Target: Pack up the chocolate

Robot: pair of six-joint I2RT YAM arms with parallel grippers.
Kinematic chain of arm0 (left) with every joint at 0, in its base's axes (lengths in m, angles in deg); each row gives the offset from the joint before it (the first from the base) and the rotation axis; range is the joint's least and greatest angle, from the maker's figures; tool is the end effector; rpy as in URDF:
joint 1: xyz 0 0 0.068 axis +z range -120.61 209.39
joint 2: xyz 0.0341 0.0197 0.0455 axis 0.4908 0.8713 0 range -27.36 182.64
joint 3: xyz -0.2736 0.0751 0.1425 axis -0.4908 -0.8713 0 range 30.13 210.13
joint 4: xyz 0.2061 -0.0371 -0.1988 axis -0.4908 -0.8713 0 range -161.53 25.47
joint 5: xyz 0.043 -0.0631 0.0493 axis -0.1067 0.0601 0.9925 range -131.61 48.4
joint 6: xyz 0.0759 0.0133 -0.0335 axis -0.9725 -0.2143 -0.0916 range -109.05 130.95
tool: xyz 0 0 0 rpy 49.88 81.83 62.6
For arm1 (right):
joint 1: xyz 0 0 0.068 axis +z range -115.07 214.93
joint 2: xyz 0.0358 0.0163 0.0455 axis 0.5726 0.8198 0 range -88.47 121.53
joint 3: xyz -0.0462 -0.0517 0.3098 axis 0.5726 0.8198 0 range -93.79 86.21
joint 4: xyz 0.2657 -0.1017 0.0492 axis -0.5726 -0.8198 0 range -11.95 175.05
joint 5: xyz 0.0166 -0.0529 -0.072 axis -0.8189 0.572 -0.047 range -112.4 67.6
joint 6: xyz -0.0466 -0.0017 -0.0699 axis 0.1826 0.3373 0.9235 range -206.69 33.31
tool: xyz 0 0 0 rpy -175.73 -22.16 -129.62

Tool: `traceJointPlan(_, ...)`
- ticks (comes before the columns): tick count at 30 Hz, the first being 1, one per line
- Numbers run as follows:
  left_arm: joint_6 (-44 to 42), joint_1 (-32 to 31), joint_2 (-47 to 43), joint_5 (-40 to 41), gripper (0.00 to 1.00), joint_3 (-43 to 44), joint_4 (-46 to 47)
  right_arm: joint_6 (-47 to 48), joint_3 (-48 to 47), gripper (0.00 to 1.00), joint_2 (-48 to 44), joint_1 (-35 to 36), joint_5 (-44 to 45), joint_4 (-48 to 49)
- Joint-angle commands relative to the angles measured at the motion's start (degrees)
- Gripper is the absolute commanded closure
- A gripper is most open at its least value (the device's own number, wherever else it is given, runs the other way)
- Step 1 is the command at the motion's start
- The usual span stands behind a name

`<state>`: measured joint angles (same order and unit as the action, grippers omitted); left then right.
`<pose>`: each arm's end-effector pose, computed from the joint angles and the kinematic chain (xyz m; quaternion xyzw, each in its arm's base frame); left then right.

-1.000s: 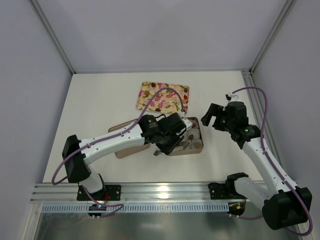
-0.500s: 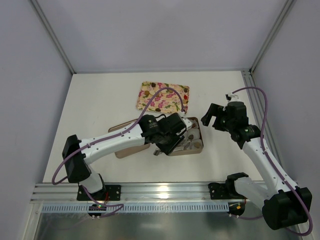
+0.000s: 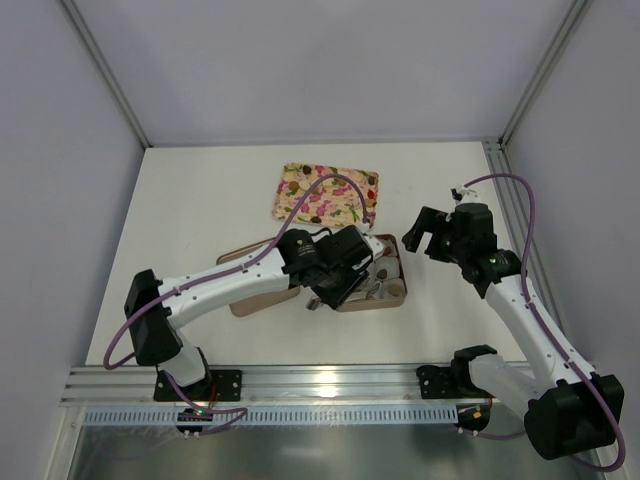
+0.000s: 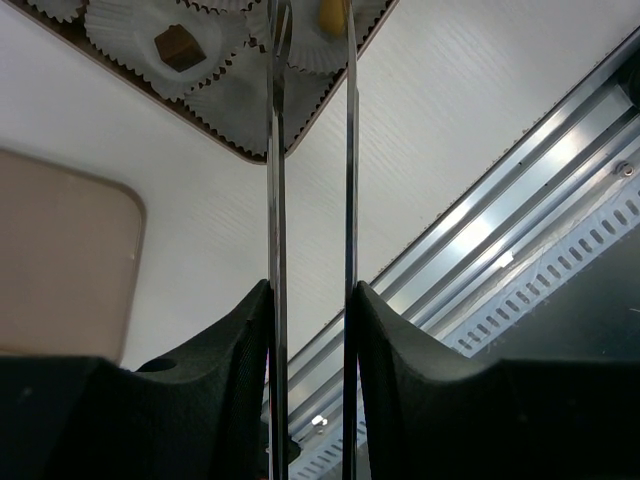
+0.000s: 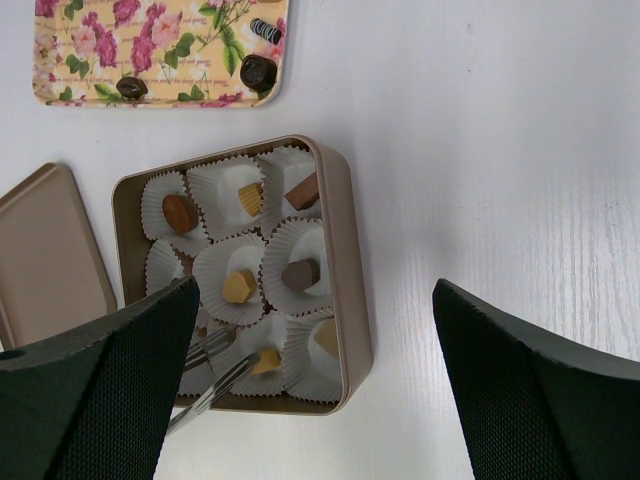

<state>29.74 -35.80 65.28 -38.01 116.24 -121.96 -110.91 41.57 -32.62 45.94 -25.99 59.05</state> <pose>0.1628 -0.3413 0.3191 0.3771 0.8979 -0.1279 0.1878 0.2385 0.0510 0.2864 0.0892 0.8909 0.1612 0.4151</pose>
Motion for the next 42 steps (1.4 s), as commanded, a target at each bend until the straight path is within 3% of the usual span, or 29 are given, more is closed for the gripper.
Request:
traceJointPlan(1,-1.29,-0.29,-2.55,1.15,0.63,2.75,0.39,-0.47,-0.45,0.02,-1.45,-0.37,0.61,0.07)
traceJointPlan(20,-1.3,1.99,-6.24,0.1,0.63,5.12,0.21,-0.56,-0.97,0.02,-1.19,-0.28,0.43,0.07)
traceJointPlan(27,-0.42,7.17,-8.44,0.09,0.64,5.13,0.04,-0.38,-1.32,0.02,-1.01,-0.2,0.43,0.16)
traceJointPlan(36,3.53,26.33,-10.38,1.32,0.64,4.95,0.56,0.15,-1.32,0.02,-0.49,-0.28,-0.18,0.77)
traceJointPlan(42,6.7,40.39,-6.16,5.45,0.63,6.62,2.57,0.5,-1.32,0.02,-0.22,-0.28,-1.33,1.21)
